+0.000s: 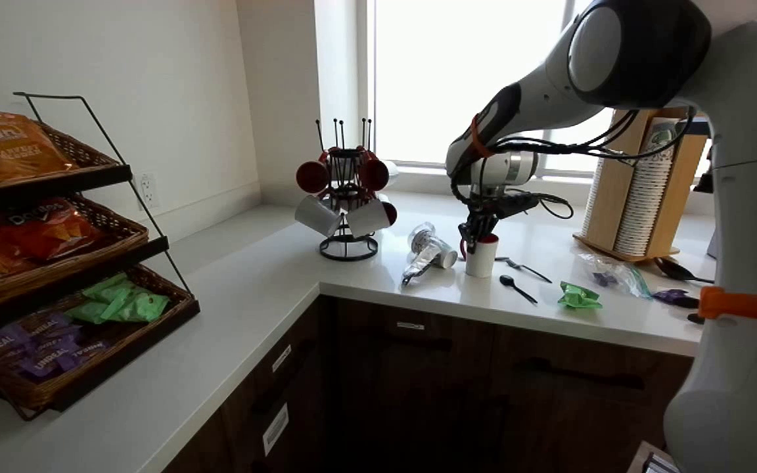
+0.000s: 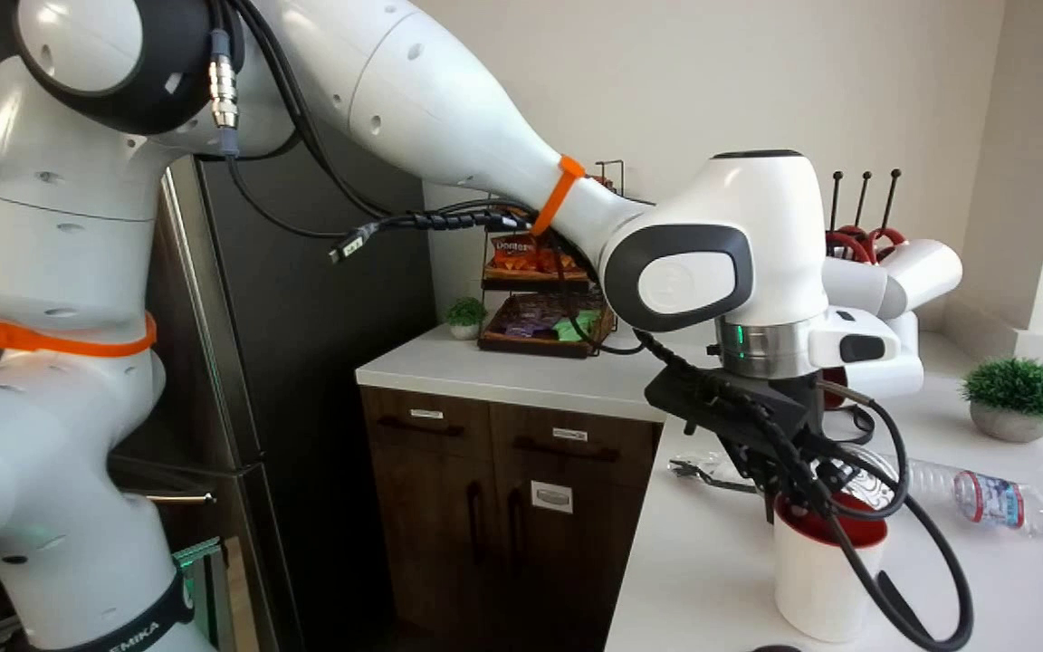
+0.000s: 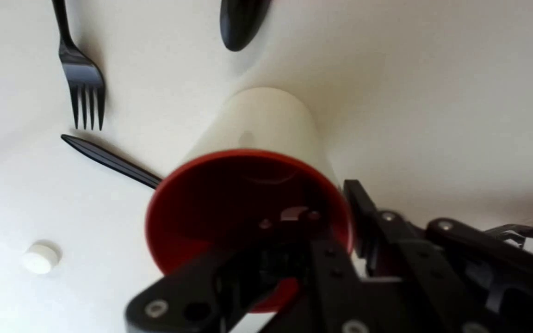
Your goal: Remove one mug from the rack and put it on the table
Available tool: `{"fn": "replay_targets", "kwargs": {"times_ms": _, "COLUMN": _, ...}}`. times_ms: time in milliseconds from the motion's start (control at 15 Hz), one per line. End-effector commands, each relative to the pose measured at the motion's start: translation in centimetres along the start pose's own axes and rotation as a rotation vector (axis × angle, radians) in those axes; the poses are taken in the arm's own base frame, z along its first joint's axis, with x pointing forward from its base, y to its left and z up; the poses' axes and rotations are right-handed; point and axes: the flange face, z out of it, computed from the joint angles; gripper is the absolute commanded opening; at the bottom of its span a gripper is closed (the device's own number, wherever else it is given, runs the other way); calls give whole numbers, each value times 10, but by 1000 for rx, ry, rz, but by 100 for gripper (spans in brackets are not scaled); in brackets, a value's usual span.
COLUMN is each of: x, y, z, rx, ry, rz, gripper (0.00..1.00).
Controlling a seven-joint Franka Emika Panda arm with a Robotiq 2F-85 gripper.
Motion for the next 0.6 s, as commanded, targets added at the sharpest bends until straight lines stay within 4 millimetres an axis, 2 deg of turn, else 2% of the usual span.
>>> {"fn": "replay_targets", "kwargs": {"times_ms": 0, "x": 4, "y": 0, "z": 0, "rx": -15, "ry": -4, "rz": 3, "gripper": 50}}
{"fn": "replay_targets", "kwargs": {"times_ms": 133, "x": 4, "y": 0, "z": 0, "rx": -15, "ry": -5, "rz": -1, "gripper": 66}}
{"fn": "replay_targets", "kwargs": {"times_ms": 267, "x": 1, "y": 0, "z": -10, "rx": -40, "ry": -10, "rz": -6, "gripper": 81}}
{"fn": "replay_targets", "kwargs": {"times_ms": 467, "x": -13, "y": -4, "z": -47, "rx": -9, "ry": -9, "rz": -3, "gripper": 99}}
{"fn": "replay_targets", "kwargs": {"times_ms": 533, "x": -18, "y": -6, "z": -64, "rx": 7, "ry": 9, "rz": -5, "gripper": 100}}
